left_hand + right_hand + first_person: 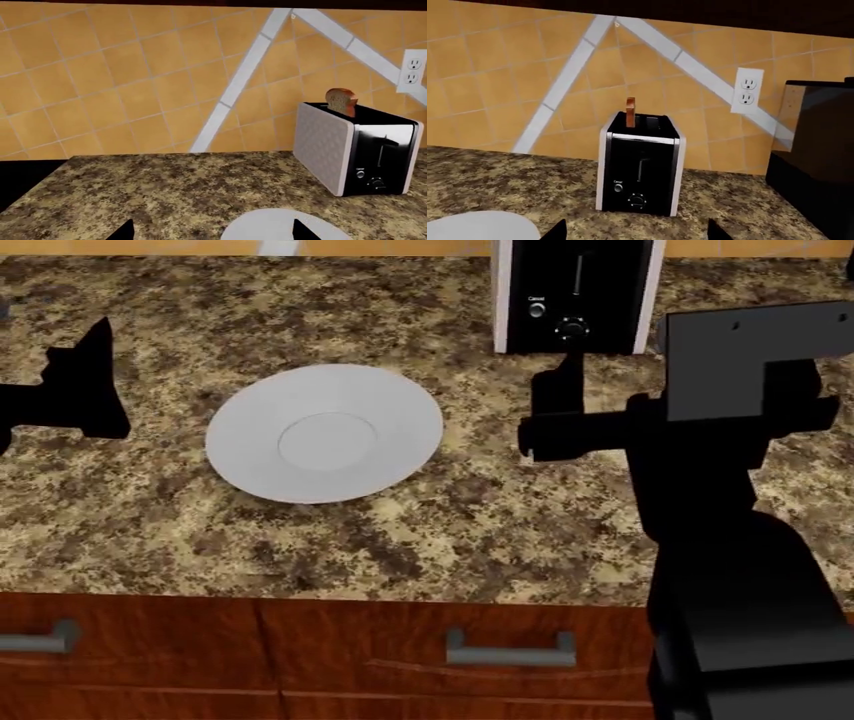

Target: Place the toasted item on a plate.

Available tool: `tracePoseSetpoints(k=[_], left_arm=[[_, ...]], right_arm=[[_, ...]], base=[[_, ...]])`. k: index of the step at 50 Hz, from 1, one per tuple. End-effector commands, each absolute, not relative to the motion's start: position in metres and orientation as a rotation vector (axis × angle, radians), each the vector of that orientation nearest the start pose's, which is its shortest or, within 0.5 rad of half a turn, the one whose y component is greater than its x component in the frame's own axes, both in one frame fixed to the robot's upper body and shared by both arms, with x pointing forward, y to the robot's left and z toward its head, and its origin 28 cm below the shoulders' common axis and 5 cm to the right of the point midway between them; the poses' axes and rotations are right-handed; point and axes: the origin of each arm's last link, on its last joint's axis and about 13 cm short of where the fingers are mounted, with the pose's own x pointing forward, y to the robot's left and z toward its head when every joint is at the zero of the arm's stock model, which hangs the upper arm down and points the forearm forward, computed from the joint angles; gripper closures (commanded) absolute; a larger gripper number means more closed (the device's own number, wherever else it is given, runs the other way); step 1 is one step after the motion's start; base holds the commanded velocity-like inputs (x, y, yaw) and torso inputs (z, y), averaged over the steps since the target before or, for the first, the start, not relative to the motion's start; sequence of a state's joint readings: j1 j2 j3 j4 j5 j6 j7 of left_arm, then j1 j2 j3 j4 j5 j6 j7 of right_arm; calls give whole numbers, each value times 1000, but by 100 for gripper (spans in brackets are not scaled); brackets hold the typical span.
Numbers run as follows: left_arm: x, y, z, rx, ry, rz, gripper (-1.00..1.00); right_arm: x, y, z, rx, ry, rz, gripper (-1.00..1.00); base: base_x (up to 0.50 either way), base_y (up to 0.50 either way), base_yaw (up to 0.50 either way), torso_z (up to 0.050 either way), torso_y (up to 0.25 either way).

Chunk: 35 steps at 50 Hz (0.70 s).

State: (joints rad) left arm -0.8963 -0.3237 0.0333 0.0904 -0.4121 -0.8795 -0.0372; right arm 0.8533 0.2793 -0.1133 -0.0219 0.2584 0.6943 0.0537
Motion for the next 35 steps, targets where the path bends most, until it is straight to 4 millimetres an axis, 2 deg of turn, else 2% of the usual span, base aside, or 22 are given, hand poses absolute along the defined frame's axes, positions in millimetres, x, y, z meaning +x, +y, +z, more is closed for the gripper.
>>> tracePoseSetpoints(k=[1, 35], left_arm=[[331, 267, 238, -10, -90, -77, -100], [330, 268, 240, -17, -96, -76, -100]], right_arm=[[339, -145, 224, -84, -173, 6, -100], [339, -145, 222, -89, -163, 10, -100]], base=[[176, 0, 0, 0, 0], [496, 0, 0, 0, 0]])
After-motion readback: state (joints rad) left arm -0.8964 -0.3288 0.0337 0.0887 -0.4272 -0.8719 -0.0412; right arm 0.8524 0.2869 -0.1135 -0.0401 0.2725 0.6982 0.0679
